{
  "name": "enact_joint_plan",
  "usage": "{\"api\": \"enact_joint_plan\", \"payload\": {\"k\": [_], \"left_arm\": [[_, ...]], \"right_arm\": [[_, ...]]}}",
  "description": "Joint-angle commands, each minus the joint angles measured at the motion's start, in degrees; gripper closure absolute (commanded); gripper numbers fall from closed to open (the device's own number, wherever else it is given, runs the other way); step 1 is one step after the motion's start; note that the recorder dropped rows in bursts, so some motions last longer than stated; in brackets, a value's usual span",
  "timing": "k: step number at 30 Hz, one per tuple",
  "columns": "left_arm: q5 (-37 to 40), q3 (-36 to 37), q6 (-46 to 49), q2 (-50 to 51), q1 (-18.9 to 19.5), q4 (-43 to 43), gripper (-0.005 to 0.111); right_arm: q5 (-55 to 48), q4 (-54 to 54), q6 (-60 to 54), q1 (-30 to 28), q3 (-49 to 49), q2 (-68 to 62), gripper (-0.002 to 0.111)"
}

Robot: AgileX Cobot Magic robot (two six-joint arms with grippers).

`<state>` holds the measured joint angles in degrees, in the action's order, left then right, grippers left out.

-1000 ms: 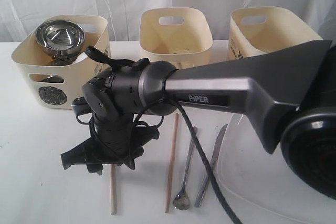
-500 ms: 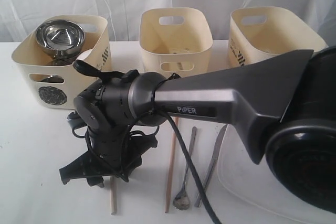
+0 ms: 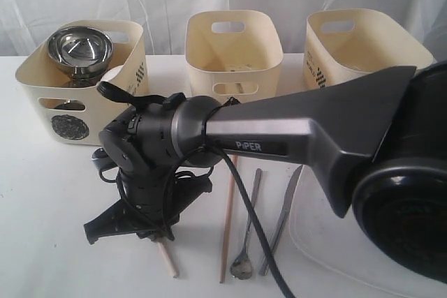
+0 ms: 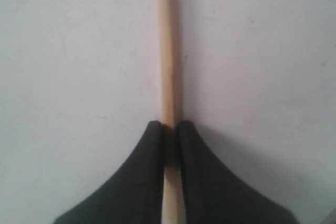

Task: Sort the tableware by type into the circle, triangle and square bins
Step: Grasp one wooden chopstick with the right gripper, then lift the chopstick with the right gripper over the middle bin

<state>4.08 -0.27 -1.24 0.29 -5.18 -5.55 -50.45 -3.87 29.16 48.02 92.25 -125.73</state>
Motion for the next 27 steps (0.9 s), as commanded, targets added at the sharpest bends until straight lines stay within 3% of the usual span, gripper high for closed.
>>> {"api": "enact_joint_plan", "payload": {"k": [1,10,18,27], "left_arm": [[0.21,0.27,-0.07,-0.29,-0.16,-0.06,0.07],[0.21,0.27,-0.07,-0.29,-0.16,-0.06,0.07],[0.21,0.27,-0.07,-0.29,-0.16,-0.06,0.07],[0.21,0.27,-0.07,-0.29,-0.16,-0.06,0.07]], "right_arm": [[1.44,0.2,0.03,0.16,-0.08,-0.03,0.108],[5.62,-0.68,0.03,0.16,-1.19,6.05,0.108],[12.41,-4.39,1.1,0.16,-8.51,14.72,0.108],[15.98,-31.31,15.84,-2.42,-15.14,25.25,0.108]]}}
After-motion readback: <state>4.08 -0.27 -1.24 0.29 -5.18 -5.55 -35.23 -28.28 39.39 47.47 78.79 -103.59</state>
